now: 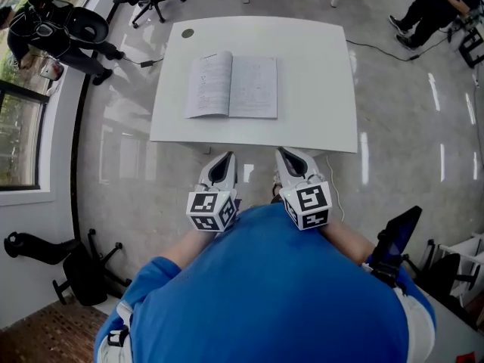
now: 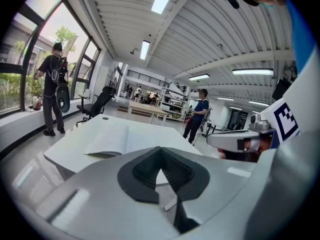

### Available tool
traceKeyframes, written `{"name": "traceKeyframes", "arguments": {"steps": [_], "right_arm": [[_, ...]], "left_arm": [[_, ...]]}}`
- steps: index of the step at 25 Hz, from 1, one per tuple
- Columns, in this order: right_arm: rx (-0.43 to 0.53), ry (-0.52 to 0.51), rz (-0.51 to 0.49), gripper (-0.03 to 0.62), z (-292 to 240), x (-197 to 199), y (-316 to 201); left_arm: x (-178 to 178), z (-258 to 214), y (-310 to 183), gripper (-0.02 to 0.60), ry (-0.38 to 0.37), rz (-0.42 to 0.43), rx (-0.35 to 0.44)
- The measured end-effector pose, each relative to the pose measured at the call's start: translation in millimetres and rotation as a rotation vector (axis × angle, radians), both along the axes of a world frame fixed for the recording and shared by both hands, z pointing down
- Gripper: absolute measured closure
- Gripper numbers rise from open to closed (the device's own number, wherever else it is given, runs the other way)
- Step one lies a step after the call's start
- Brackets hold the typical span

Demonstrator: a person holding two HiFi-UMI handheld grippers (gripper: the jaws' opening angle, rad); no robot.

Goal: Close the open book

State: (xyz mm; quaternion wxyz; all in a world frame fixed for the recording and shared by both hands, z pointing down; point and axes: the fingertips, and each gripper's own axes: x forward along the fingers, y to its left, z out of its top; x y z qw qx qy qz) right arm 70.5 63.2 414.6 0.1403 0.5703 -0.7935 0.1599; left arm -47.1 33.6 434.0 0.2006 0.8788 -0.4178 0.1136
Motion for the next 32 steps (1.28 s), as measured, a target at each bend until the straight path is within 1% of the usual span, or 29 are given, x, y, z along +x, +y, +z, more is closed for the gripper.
{"name": "traceKeyframes", "arguments": {"steps": [4, 7, 11, 16, 18, 23, 27, 32], "right_arm": [[0.008, -0.016, -0.031, 0.592, 2, 18, -37], [0.0, -0.023, -0.056, 0.592, 7, 34, -59], [-0.011, -0.032, -0.107, 0.592, 12, 46, -82], [-0.018, -0.034, -0.16, 0.592, 17, 57, -104], [-0.023, -0.037, -0.165, 0.592, 24, 60, -113], [-0.042, -0.051, -0.198, 0.592, 34, 55, -127], [-0.069, -0.042, -0.215, 0.592, 35, 41, -134], [-0.1, -0.029, -0.232, 0.592, 41, 20, -147]], "left_arm": [[15, 4, -31, 0.575, -0.018, -0.023, -0.006], [28, 6, -52, 0.574, -0.029, -0.056, -0.009], [36, 13, -72, 0.574, -0.051, -0.117, -0.023], [35, 20, -93, 0.574, -0.054, -0.209, -0.034], [31, 26, -101, 0.574, -0.055, -0.24, -0.045], [10, 42, -113, 0.574, -0.095, -0.31, -0.07], [-9, 50, -120, 0.574, -0.15, -0.317, -0.056], [-38, 76, -130, 0.574, -0.24, -0.318, -0.057]]}}
